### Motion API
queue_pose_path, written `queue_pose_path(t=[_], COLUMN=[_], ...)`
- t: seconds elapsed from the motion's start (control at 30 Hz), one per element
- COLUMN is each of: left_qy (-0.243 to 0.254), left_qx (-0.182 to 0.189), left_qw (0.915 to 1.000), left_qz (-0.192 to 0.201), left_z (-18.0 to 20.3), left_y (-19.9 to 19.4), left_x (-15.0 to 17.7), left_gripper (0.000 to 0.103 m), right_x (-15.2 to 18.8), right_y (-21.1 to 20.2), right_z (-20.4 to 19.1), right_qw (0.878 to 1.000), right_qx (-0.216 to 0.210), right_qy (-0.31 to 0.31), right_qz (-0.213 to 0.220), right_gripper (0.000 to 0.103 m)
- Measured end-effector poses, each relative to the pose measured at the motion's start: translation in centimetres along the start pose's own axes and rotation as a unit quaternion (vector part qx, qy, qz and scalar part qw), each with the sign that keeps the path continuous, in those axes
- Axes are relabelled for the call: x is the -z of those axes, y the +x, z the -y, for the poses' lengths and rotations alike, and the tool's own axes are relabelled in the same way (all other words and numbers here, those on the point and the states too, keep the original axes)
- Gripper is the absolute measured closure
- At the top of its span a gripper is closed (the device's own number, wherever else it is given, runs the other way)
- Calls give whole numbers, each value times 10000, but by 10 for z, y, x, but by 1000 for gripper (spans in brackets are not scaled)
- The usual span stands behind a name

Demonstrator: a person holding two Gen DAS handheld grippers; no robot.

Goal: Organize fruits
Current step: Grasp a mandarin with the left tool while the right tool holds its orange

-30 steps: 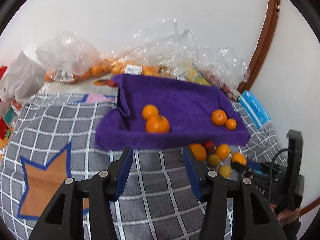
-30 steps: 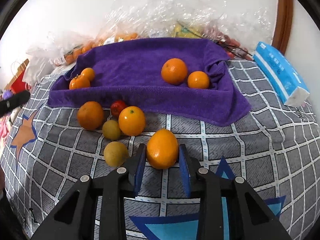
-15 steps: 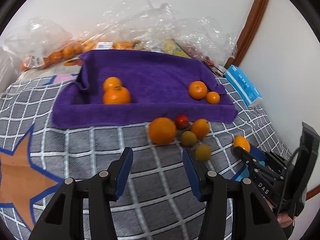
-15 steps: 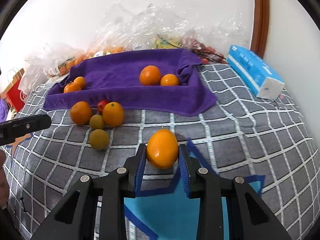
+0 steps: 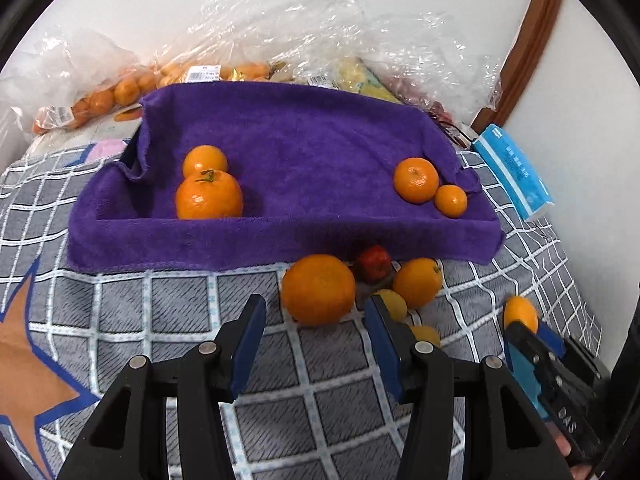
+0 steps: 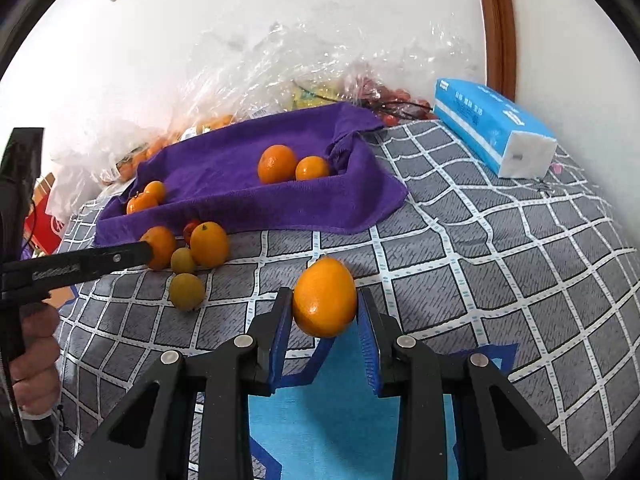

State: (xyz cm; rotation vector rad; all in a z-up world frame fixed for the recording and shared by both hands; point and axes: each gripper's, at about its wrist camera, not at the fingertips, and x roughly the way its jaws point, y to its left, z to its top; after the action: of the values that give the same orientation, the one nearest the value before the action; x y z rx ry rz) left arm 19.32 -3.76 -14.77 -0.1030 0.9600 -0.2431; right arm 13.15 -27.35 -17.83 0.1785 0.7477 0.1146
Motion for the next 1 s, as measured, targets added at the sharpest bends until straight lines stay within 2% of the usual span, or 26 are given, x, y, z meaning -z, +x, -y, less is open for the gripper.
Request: queue_pose_path(t=[0.03, 0.13, 0.43, 0.6, 0.8, 1.0], left_qy=[-20, -26, -174, -268, -464, -384], left_qx=[6, -50, 353, 263, 296, 178], left_qw=[10000, 10000, 9987, 9976, 9959, 9948], left_qz=[-26, -59, 317, 585, 720, 925], left_z=[1, 3, -13, -28, -45, -47], left_y=[4, 13, 2, -18, -30, -41], left_x=[-2, -4, 7, 16, 22, 29], left_gripper=[54, 64, 65, 65, 65, 65], right_x=[0, 1, 1, 0, 1, 1], right_y=[1, 4, 6, 8, 5, 3], right_z=[-1, -3, -3, -4, -3, -7], right_qw=[10000, 9999, 9999, 9999, 9998, 9994], right_qx=[-48, -66, -55, 21, 107, 267], right_qy=[-9, -69, -95, -121, -144, -232], right_qz=[-23, -79, -105, -122, -45, -9], right_gripper=[71, 71, 71, 71, 71, 71])
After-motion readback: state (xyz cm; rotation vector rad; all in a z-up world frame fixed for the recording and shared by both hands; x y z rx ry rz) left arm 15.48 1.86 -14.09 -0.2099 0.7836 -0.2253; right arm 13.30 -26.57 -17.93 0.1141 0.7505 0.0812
